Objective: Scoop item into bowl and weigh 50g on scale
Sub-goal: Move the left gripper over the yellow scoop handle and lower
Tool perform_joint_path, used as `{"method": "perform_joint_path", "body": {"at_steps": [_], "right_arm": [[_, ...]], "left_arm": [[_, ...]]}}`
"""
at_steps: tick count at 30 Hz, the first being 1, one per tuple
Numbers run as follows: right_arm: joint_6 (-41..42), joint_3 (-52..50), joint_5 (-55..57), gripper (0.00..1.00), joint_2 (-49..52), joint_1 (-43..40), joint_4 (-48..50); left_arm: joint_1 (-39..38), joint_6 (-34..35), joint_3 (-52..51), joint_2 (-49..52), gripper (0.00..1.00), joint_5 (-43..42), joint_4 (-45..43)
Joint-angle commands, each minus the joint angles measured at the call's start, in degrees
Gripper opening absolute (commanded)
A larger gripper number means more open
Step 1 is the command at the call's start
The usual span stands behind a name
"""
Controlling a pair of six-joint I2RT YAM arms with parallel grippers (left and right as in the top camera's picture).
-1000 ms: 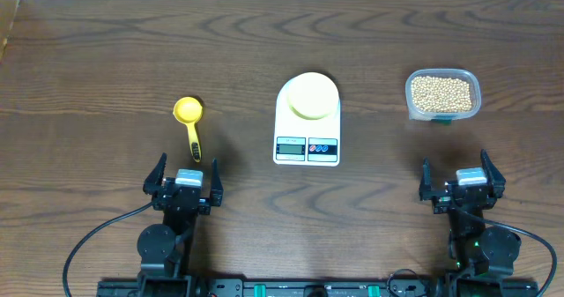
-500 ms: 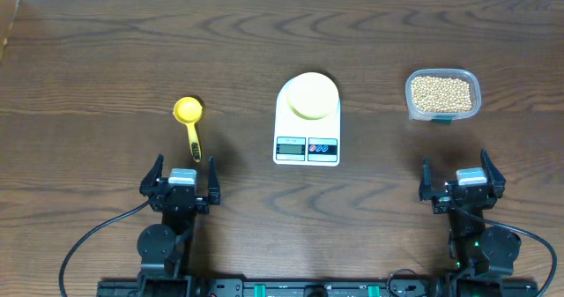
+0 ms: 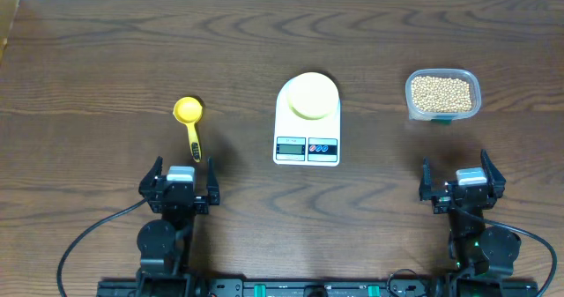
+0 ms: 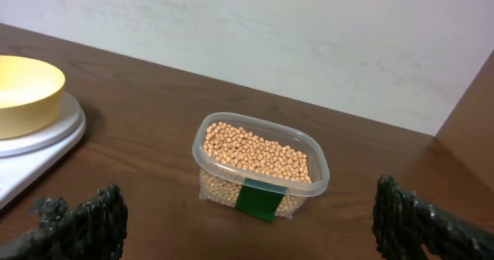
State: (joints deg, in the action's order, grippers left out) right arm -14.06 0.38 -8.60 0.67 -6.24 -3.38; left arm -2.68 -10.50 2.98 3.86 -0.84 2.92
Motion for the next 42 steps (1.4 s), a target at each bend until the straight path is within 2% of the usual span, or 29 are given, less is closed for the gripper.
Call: {"method": "perform_joint_path", "body": {"at_steps": [1,15,24,32,42], "right_arm": [[0.74,-0.07,-0.55,0.99,-0.35,0.24,-0.2],[0.74,-0.07,-0.55,0.99,-0.35,0.24,-0.2],[0.74,-0.07,-0.52,0.99,-0.35,0.24,-0.2],[0.74,-0.07,-0.55,0.99,-0.35,0.24,-0.22],[0.74,-0.07,-0.52,0.99,-0.35,0.24,-0.2]], "left_arm": [[0.04,0.31,5.09,3.58,0.95,1.11,-0.15],[0.04,0.37,20.81,24.48,0.95,-0.22,2.43],[0.04,0.37,30.27,32.61,0.95,-3.26,8.24],[0.04,4.28,36.17,39.74,0.95,-4.74,10.88],[0.02,5.29,43.19,51.36,0.95,-4.9,21.38]]}}
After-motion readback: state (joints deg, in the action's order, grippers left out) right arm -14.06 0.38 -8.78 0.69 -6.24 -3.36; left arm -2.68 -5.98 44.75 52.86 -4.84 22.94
